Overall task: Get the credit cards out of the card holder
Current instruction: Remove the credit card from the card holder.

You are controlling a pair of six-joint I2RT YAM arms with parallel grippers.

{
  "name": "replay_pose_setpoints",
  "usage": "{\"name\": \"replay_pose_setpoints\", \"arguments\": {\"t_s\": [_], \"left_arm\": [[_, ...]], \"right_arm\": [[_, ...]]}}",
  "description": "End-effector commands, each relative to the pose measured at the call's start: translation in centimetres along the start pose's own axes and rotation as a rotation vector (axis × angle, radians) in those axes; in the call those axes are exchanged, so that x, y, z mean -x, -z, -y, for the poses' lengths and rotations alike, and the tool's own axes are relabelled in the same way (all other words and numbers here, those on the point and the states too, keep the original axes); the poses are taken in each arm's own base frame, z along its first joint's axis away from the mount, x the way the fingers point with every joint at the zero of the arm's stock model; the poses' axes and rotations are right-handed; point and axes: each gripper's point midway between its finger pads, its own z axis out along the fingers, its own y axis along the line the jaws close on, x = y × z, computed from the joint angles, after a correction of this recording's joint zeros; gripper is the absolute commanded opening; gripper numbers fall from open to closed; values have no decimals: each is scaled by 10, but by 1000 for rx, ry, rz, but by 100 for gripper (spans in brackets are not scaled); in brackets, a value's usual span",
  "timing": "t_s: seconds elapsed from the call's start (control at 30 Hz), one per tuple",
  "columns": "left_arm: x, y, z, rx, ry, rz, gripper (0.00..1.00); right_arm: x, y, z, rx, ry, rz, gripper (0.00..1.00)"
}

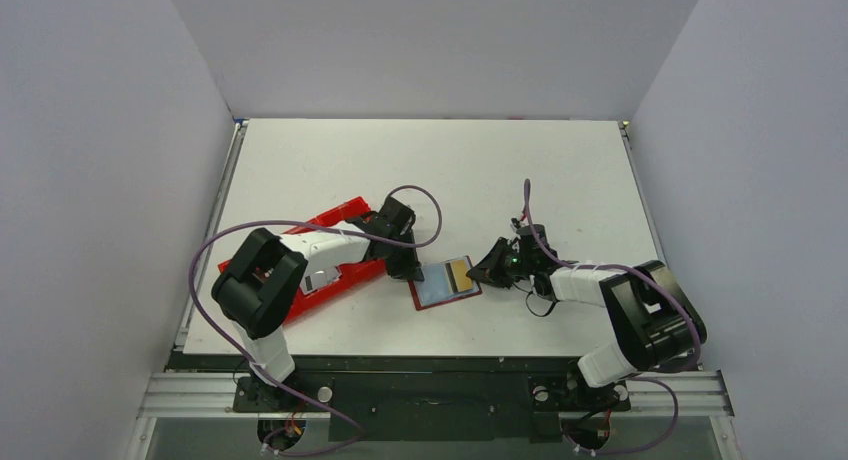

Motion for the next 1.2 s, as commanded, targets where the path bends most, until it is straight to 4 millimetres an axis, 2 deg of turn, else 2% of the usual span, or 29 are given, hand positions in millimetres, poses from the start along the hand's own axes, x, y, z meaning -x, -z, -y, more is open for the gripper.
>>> {"name": "replay_pose_setpoints", "arguments": {"t_s": [0.0, 0.53, 0.77, 0.83, 0.97, 1.17], "left_arm": [[-9, -6, -43, 180, -29, -31, 0], [10, 4, -17, 156, -67, 2, 0], [27, 24, 5, 126, -98, 46, 0], [32, 34, 14, 107, -111, 66, 5], [42, 54, 33, 56, -130, 105, 26], [49, 76, 59, -102, -110, 112, 41]], "right_arm": [[18, 6, -10, 22, 41, 65, 0], [24, 17, -20, 42, 51, 74, 0], [28, 21, -28, 56, 50, 82, 0], [28, 23, -33, 70, 50, 83, 0], [31, 27, -44, 102, 39, 89, 0], [39, 37, -74, 197, 13, 102, 0]]}}
